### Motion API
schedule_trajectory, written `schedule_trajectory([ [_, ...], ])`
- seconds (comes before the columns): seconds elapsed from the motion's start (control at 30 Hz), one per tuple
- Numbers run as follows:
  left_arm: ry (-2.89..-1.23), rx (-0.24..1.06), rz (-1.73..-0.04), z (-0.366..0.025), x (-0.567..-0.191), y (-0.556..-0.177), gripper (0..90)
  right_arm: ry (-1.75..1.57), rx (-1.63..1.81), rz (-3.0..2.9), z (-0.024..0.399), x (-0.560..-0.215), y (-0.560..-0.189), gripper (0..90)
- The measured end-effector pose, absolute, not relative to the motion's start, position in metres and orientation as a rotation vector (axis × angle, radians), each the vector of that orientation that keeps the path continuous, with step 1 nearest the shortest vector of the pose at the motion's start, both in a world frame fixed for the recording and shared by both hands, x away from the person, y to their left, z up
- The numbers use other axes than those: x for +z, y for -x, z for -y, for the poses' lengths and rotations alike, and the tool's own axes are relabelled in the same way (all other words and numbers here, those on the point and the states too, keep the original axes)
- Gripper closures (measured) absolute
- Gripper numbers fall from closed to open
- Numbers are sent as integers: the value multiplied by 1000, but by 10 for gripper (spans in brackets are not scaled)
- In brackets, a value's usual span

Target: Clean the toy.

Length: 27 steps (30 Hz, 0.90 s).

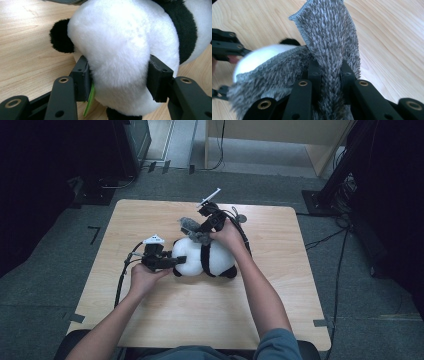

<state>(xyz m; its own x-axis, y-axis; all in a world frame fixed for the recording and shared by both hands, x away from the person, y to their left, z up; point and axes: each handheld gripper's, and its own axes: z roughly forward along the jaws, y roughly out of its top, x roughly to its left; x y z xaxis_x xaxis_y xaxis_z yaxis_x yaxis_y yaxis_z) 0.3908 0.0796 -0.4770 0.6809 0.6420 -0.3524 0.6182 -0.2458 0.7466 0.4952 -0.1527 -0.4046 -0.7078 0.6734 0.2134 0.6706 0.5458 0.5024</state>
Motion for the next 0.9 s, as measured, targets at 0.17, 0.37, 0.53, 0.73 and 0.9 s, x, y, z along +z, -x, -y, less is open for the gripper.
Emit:
schedule_trajectory([
  [0.17, -1934, 30, -976, -78, -477, -390, 456, -1244, 902, -2713, 174, -404, -496, 774],
  [0.37, -1935, 30, -974, -78, -477, -390, 457, -1302, 924, -2668, 204, -398, -496, 775],
  [0.53, -1934, 28, -975, -78, -477, -390, 457, -1368, 949, -2624, 227, -399, -496, 775],
  [0.73, -1932, 25, -971, -79, -477, -391, 457, -1440, 954, -2577, 250, -405, -493, 776],
  [0.9, -1930, 23, -970, -79, -478, -391, 457, -1497, 919, -2565, 267, -419, -492, 786],
])
